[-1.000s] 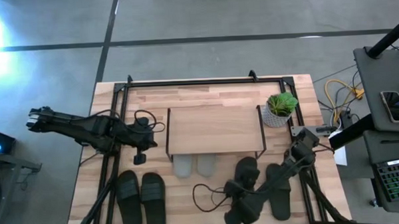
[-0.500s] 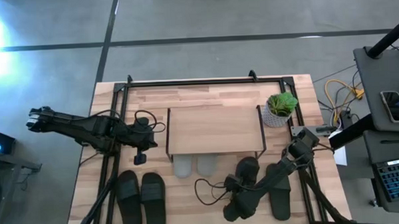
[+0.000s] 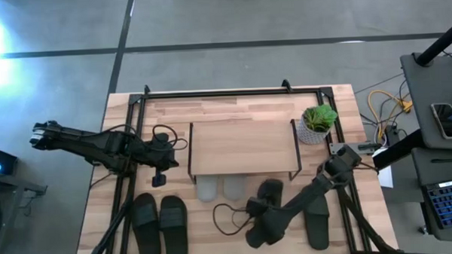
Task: Pick and place slides into the shelf
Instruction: Adjust the black slide near the shelf
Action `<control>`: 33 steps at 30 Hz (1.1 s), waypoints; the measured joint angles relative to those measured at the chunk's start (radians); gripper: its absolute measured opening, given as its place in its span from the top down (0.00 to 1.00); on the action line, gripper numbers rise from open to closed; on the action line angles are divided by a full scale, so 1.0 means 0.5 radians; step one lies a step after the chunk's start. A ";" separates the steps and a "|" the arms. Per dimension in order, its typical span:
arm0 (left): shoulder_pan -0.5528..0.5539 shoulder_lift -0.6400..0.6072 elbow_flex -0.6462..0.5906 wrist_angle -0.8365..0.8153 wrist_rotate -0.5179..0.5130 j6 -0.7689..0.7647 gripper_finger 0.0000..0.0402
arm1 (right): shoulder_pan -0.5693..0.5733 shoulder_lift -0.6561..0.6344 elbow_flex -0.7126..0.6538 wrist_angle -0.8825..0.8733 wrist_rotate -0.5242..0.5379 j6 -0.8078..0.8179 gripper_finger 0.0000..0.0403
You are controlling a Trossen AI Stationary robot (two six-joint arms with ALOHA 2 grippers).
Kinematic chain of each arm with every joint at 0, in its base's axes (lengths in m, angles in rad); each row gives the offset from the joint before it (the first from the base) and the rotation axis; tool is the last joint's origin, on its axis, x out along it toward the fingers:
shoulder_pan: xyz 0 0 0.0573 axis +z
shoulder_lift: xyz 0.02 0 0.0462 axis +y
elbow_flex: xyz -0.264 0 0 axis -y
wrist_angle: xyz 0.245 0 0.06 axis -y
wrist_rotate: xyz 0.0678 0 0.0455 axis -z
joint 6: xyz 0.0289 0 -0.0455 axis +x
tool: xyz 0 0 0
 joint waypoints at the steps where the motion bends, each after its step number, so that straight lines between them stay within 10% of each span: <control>1: 0.000 0.001 0.000 0.005 0.000 0.000 1.00 | -0.009 0.000 0.036 0.005 0.044 -0.042 0.97; 21: -0.001 -0.002 -0.001 0.028 0.000 -0.056 1.00 | -0.038 0.103 0.109 0.326 0.201 -0.362 0.95; 33: -0.002 -0.003 -0.001 0.026 0.003 -0.058 1.00 | -0.005 0.103 0.110 0.308 -0.098 -0.123 0.63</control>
